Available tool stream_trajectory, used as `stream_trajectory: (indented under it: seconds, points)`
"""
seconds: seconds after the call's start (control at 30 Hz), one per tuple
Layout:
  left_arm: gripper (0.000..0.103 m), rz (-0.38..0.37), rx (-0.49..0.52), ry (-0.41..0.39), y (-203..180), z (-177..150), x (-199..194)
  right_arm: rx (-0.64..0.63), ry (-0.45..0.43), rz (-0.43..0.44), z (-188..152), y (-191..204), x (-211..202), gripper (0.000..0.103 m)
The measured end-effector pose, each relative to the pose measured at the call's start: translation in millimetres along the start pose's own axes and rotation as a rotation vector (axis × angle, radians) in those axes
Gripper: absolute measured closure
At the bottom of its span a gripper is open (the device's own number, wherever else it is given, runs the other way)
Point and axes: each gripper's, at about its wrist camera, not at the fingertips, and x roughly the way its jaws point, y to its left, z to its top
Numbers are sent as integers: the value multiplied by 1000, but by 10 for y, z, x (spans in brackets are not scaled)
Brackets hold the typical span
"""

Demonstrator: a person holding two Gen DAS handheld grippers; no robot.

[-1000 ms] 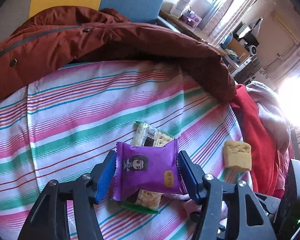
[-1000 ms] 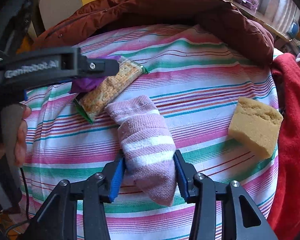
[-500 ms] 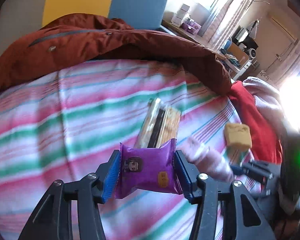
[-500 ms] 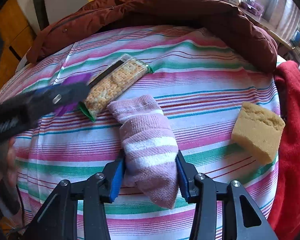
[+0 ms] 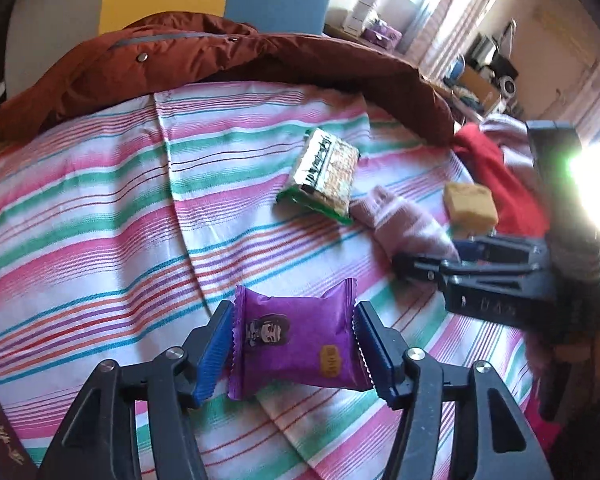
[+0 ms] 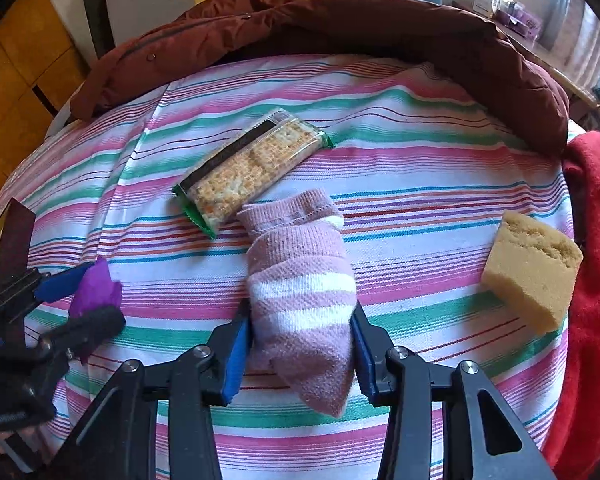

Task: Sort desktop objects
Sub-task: 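Carry the pink sock and purple packet toward the gold tray with both tools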

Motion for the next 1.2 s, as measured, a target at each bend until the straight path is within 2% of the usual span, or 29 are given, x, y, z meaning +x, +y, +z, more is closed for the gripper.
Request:
stream_trajectory:
  seconds: [0.23,0.47,0.53,0.67,0.9,1.2]
  points:
    - [40,46,31,23,-36,-64,-14,-4,8,-5,182,88,160,56]
    - [42,122,93,-14,-167,-160,25,-38,14,-32,217,167,204,54]
    - [47,119,93,-21,-174,-184,14,-40,11,-36,207,169,192,57]
    - [50,105,77,-37,-165,-236,-33,-26,-4,-1,171,98,93,64]
    - [50,107,36,-73,-142,-334,-265,-93,-48,59,107,288,-77,64]
    - [50,148,4,-172,-107,-467,-817,-172,-63,126,-46,480,-166,64]
